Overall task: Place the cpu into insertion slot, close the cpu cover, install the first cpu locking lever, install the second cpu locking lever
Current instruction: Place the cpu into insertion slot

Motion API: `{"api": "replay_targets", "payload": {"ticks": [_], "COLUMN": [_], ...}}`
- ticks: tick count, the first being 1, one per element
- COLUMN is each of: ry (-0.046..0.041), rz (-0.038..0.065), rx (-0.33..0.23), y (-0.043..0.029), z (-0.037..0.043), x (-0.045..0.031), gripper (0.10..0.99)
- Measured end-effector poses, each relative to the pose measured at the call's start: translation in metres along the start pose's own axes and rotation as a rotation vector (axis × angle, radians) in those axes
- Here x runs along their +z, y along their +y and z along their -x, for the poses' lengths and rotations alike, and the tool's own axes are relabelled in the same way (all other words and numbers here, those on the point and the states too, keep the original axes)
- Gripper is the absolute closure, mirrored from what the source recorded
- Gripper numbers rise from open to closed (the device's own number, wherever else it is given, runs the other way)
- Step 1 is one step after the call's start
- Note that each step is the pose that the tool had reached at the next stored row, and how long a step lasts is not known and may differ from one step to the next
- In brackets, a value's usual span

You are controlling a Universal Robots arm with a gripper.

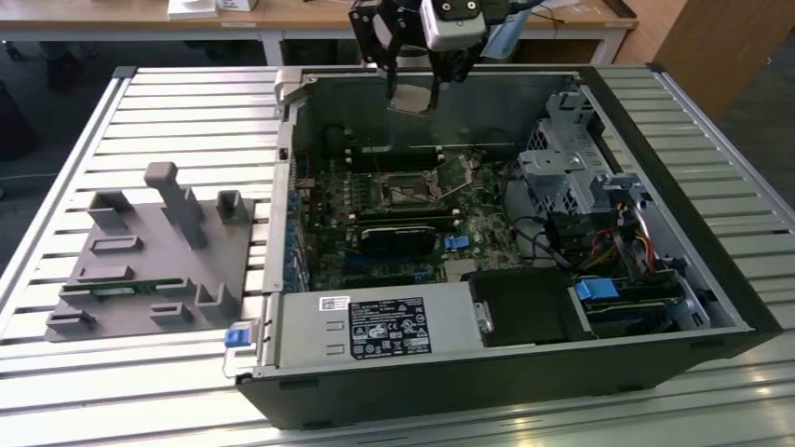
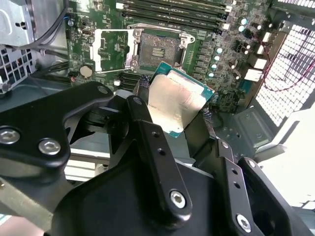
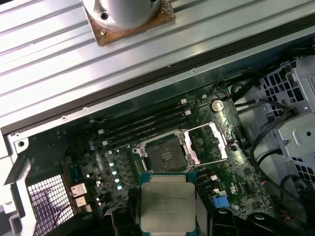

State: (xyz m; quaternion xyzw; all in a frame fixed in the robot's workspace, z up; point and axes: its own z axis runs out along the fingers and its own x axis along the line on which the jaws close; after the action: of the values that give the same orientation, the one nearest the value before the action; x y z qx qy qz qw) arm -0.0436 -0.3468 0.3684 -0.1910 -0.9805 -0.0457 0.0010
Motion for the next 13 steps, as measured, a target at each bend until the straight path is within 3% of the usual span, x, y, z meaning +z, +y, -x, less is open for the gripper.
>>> {"api": "replay_targets", "payload": {"ticks": [13], "ry": [-0.0071], "rz": [0.002], "rx": [0.079], "y": [-0.0001], "z": [-0.0001], "x": [0.0004], "gripper": [0.549]}}
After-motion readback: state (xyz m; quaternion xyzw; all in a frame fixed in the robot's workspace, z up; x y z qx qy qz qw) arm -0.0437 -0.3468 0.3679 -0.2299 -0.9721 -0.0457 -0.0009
